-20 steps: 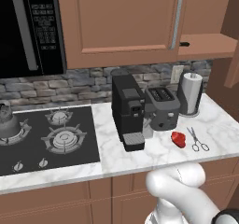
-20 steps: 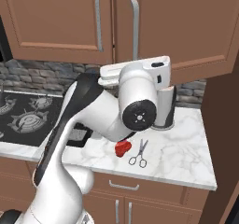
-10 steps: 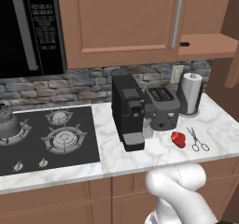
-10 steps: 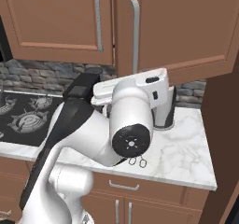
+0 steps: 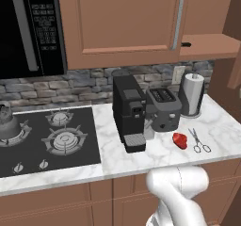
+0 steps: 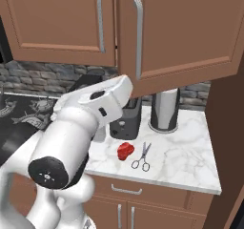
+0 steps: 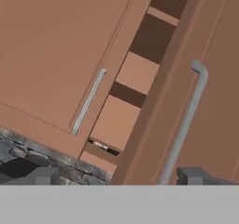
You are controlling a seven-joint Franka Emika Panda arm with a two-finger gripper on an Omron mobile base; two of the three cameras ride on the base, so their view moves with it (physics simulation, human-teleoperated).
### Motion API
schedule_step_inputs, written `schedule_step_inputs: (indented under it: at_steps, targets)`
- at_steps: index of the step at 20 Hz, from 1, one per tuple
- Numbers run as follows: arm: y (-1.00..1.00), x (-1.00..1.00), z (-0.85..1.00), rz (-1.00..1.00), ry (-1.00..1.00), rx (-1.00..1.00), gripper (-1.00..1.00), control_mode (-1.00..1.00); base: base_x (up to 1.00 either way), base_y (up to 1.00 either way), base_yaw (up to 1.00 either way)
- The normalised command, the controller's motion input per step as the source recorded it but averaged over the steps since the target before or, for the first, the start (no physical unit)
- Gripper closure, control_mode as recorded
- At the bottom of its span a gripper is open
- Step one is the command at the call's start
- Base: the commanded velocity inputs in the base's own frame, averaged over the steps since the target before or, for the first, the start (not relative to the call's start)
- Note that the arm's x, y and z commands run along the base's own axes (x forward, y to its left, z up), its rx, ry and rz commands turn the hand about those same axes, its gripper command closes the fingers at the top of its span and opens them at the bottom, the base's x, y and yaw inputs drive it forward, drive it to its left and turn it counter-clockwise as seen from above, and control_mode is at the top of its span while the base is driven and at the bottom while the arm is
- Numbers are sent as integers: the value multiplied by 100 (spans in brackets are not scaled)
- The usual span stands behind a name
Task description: Pick the pan from the cabinet and place it on the stove. Then turn on the stove burner for the pan.
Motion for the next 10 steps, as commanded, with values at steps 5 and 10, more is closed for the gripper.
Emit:
schedule_step_inputs:
  at_steps: [5,10]
  targets:
    - [100,1,-1,-24,-2,-28,-100,-100,0,0,0]
    - [77,29,-2,-31,1,-29,-100,-100,0,0,0]
